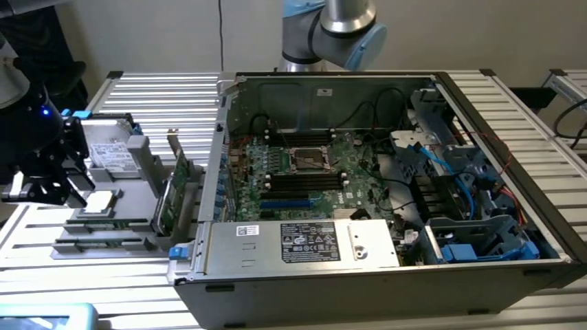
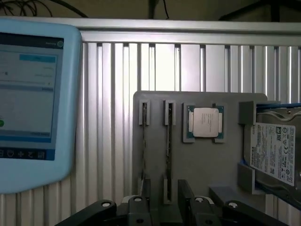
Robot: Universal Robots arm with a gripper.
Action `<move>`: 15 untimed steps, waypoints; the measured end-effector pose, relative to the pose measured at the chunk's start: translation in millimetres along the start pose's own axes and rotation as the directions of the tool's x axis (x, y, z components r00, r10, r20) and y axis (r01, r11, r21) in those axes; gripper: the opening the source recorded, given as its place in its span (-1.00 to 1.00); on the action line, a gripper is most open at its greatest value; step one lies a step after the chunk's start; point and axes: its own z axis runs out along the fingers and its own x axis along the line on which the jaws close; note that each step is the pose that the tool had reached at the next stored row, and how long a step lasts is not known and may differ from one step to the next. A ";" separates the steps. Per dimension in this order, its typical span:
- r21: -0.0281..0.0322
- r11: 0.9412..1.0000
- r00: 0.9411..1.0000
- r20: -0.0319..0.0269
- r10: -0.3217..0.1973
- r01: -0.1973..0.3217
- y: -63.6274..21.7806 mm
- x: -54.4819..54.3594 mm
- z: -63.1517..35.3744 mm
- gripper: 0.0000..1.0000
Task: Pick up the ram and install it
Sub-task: 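Pick up the ram and move it above insertion slot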
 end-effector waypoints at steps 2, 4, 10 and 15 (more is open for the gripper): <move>0.000 1.000 1.000 0.000 0.000 0.000 -0.3 1.1 3.6 -0.26; 0.000 1.000 1.000 0.000 0.000 0.000 -0.4 3.0 7.1 -0.26; 0.000 1.000 1.000 0.000 0.000 0.000 -3.1 8.2 17.8 -0.26; 0.000 1.000 1.000 0.000 0.000 0.000 -4.9 12.9 26.6 -0.26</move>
